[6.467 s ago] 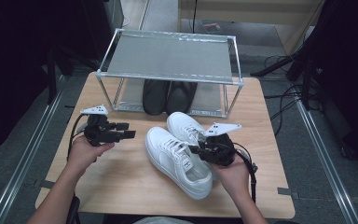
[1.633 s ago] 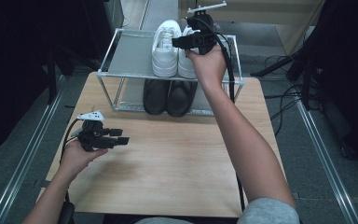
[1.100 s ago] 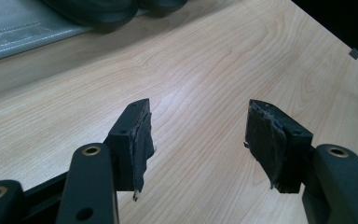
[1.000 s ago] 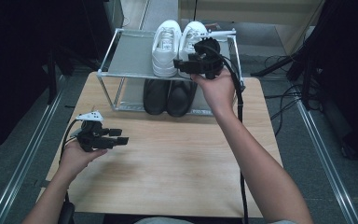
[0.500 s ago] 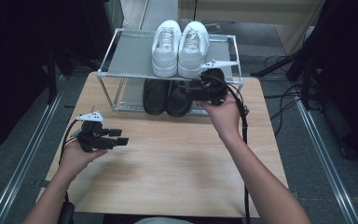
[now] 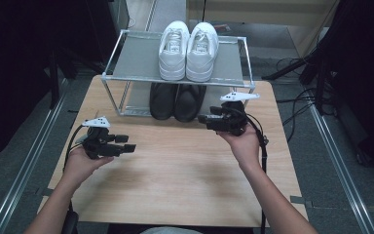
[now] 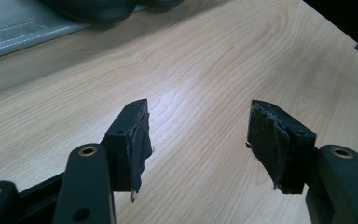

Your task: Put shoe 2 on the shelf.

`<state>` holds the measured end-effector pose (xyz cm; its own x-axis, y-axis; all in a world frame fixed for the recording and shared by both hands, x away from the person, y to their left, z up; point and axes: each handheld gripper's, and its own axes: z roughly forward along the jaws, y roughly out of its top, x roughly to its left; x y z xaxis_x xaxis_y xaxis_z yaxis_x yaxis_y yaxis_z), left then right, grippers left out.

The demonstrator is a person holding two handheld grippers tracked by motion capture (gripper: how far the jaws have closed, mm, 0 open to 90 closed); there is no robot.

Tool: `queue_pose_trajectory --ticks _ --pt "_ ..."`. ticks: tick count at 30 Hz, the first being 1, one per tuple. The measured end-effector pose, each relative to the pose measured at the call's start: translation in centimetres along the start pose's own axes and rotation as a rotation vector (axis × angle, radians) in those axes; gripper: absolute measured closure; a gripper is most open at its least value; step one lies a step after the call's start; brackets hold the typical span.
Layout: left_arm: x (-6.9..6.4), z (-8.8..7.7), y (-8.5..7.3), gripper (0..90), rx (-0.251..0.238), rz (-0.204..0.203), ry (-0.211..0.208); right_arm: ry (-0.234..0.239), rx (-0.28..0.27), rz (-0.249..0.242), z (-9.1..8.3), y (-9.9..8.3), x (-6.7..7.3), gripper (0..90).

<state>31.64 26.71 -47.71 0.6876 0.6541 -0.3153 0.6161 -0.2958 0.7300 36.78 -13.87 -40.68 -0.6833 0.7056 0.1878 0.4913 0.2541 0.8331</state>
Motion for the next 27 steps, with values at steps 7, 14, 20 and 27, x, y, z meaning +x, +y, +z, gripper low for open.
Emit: queue_pose_trajectory --ticks 7,14,20,27 --pt "0.0 0.0 -0.1 38.0 -0.002 0.001 0.003 0.005 0.019 -0.009 -0.9 -2.8 -0.4 40.6" --pt "0.1 0.0 -0.1 37.6 0.002 0.002 0.006 0.006 0.026 -0.015 -1.9 -5.2 -0.9 40.5" --pt "0.1 0.0 -0.1 37.6 0.0 -0.001 0.007 -0.006 0.038 -0.053 -2.6 -6.6 -1.4 39.9" --pt "0.1 0.0 -0.1 37.3 0.008 0.01 0.022 -0.001 0.051 -0.017 -3.4 -8.0 -2.3 39.6"
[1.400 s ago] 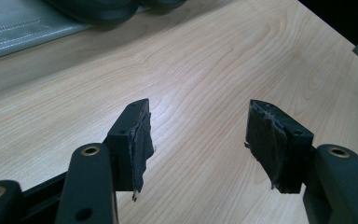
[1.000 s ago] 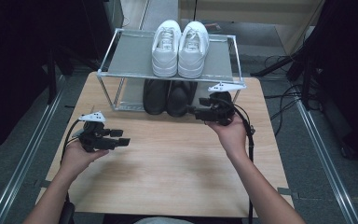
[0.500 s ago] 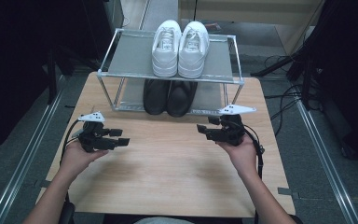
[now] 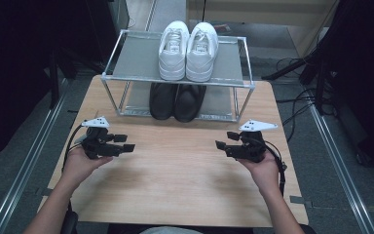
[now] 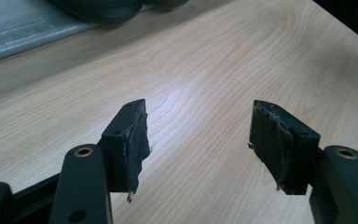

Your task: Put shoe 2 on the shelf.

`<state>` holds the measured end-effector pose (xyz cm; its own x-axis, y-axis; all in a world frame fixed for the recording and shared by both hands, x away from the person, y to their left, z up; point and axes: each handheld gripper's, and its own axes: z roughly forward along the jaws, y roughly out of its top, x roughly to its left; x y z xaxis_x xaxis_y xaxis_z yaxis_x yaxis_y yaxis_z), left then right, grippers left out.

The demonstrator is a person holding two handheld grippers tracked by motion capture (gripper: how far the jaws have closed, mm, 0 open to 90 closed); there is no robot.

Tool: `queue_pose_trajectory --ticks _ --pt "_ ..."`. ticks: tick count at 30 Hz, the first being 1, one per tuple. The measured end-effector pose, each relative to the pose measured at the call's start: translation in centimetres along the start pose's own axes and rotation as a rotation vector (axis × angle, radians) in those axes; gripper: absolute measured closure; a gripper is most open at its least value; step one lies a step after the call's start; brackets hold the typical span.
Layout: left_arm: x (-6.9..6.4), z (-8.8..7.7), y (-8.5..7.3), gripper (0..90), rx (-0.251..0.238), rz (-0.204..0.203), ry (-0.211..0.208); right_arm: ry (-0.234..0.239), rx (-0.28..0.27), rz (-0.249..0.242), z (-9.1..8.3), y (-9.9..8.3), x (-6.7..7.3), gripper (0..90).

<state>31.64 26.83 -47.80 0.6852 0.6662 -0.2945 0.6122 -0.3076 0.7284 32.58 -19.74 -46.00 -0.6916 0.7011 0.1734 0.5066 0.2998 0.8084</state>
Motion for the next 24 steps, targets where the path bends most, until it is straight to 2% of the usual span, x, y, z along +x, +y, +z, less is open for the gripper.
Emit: queue_pose_trajectory --ticks 8,19,24 --pt "0.0 0.2 0.0 37.0 0.01 0.0 0.009 -0.021 0.014 0.004 0.1 -0.3 -0.8 39.3" --pt "0.0 0.4 0.0 36.3 0.023 -0.001 0.013 -0.012 0.041 -0.009 0.8 -0.4 -0.8 39.3" --pt "-0.1 0.5 0.1 35.1 0.023 -0.021 0.027 -0.016 0.049 -0.01 0.9 -0.5 -0.8 39.2"
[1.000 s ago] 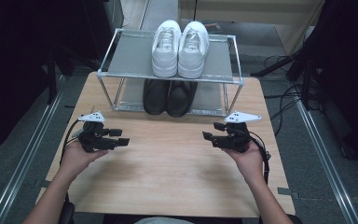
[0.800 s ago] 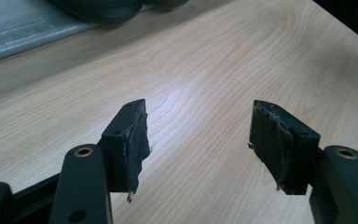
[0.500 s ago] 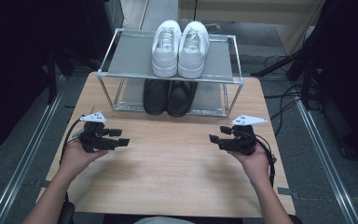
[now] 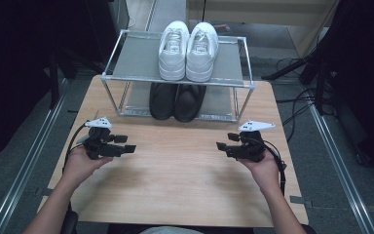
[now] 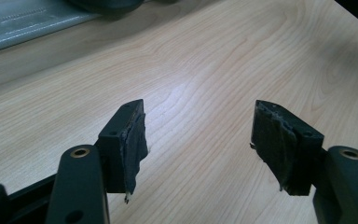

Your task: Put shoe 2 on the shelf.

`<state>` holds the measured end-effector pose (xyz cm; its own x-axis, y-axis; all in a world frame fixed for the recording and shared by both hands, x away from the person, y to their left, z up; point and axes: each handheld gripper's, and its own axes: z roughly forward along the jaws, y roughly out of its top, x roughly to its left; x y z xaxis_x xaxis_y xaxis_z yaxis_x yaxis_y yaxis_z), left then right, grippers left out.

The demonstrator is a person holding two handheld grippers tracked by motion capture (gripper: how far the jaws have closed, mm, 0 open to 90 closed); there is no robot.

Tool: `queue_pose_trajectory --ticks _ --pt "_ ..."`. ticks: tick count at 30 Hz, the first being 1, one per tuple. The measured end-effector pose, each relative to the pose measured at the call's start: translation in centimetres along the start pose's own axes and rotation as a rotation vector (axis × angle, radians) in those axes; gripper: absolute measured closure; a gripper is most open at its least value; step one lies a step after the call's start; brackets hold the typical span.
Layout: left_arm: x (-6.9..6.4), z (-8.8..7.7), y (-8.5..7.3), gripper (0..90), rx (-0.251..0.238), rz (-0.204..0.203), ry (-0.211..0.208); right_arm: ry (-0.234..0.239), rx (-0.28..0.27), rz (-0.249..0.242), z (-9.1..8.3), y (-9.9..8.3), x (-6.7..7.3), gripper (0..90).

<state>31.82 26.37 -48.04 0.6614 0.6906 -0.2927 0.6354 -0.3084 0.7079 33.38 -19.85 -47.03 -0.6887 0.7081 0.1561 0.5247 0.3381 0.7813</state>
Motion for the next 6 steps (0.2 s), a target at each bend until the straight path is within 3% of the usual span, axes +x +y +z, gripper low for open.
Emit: queue_pose_trajectory --ticks 6 --pt "-0.19 0.54 0.13 29.5 0.017 -0.027 -0.007 0.005 0.013 -0.011 0.48 -0.07 0.05 35.8"
